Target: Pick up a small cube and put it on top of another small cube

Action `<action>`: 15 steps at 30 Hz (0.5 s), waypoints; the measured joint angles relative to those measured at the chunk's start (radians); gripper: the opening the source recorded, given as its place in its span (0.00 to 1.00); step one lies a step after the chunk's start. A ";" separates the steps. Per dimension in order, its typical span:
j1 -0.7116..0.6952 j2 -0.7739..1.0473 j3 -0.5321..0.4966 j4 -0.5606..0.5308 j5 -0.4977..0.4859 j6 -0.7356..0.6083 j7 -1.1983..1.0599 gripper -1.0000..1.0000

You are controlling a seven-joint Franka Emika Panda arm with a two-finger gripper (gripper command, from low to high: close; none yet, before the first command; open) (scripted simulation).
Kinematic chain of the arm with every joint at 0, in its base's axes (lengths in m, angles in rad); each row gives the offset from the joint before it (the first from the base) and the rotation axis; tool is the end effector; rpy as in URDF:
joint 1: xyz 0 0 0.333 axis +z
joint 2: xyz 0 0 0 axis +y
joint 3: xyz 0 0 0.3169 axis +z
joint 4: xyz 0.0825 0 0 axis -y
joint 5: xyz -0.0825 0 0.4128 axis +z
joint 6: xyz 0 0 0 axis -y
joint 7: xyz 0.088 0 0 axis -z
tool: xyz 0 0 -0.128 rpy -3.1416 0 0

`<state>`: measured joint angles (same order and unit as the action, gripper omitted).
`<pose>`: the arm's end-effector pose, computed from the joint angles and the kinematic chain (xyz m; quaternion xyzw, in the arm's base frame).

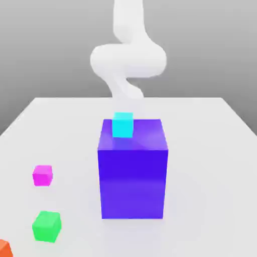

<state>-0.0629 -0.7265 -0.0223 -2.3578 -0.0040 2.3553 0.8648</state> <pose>0.4172 -0.0380 0.6444 -0.8320 0.4270 -0.3252 0.1402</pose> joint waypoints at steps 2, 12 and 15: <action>-0.060 0.072 -0.021 -0.054 -0.004 0.053 0.062 0.50; -0.347 0.430 -0.139 -0.313 -0.019 0.312 0.367 0.50; -0.431 0.554 -0.191 -0.396 -0.020 0.399 0.465 0.50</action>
<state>-0.4934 -0.1728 -0.2131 -2.7538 -0.0236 2.7541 1.3294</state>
